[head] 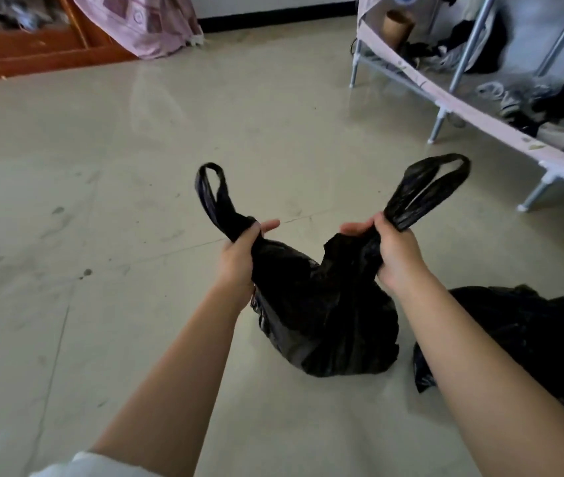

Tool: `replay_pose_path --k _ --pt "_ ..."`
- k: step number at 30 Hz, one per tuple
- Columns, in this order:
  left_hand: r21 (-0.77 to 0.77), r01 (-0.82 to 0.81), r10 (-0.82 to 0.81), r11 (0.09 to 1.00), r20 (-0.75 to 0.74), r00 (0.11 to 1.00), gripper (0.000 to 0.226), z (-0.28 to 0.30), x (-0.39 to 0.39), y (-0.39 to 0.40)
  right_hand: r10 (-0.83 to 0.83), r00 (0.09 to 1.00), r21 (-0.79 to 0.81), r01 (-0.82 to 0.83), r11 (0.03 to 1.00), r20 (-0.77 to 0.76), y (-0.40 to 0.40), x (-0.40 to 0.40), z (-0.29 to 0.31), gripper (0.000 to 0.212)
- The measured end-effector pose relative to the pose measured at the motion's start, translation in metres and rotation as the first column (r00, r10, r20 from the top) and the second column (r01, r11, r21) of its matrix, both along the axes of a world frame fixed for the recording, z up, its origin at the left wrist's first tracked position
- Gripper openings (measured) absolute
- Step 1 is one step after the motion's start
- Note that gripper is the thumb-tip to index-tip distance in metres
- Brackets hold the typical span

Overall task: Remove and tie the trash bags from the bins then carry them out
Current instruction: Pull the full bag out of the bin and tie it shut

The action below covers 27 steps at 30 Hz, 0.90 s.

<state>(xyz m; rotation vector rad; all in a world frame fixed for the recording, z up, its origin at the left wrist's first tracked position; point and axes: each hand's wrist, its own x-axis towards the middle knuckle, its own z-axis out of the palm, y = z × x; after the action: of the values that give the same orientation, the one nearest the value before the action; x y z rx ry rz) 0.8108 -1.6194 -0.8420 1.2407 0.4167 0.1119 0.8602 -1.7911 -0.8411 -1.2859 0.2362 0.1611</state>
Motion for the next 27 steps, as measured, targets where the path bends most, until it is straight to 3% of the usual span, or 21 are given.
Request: replay_pose_path --k 2,5,8,10,14,17,20,22,25,27 --pt "-0.188 -0.034 0.048 0.982 0.073 0.996 0.046 0.008 0.004 -0.001 -0.095 0.992 0.19 0.11 0.976 -0.085 -0.011 0.003 0.003 0.04" --pt "-0.361 -0.005 0.031 0.933 0.066 0.997 0.041 0.016 0.009 -0.014 0.007 0.974 0.077 0.01 0.997 -0.226 -0.032 0.005 0.011 0.037" --pt "-0.193 0.199 -0.234 0.961 -0.178 0.956 0.04 0.009 0.009 -0.033 0.208 0.892 -0.185 -0.301 0.936 -0.401 -0.048 0.0 0.007 0.029" --pt "-0.137 0.319 -0.347 0.938 -0.325 0.88 0.035 -0.004 0.01 -0.039 0.242 0.872 -0.233 -0.365 0.901 -0.426 -0.052 -0.003 0.004 0.024" --pt "-0.205 0.275 -0.33 0.939 -0.319 0.889 0.029 -0.018 0.01 -0.042 0.059 0.982 -0.259 -0.105 0.96 -0.182 -0.058 -0.003 -0.004 0.034" --pt "-0.344 0.197 -0.253 0.918 -0.124 0.96 0.037 -0.016 0.008 -0.037 -0.096 0.991 -0.044 0.092 0.995 -0.093 -0.066 -0.004 -0.013 0.034" --pt "-0.531 0.146 -0.093 0.835 0.125 0.988 0.038 -0.008 0.007 -0.03 -0.153 0.972 0.362 0.209 0.908 -0.177 -0.073 -0.005 -0.02 0.033" --pt "-0.569 0.161 -0.045 0.806 0.212 0.976 0.037 -0.004 0.004 -0.03 -0.189 0.959 0.492 0.273 0.827 -0.213 -0.069 -0.004 -0.022 0.032" --pt "-0.591 0.201 -0.104 0.781 0.193 0.976 0.037 -0.008 0.001 -0.039 -0.294 0.899 0.466 0.423 0.777 -0.325 -0.063 0.0 -0.022 0.032" --pt "-0.562 0.194 -0.154 0.804 0.118 0.981 0.037 -0.018 0.002 -0.039 -0.344 0.852 0.346 0.484 0.804 -0.394 -0.067 0.003 -0.026 0.034"
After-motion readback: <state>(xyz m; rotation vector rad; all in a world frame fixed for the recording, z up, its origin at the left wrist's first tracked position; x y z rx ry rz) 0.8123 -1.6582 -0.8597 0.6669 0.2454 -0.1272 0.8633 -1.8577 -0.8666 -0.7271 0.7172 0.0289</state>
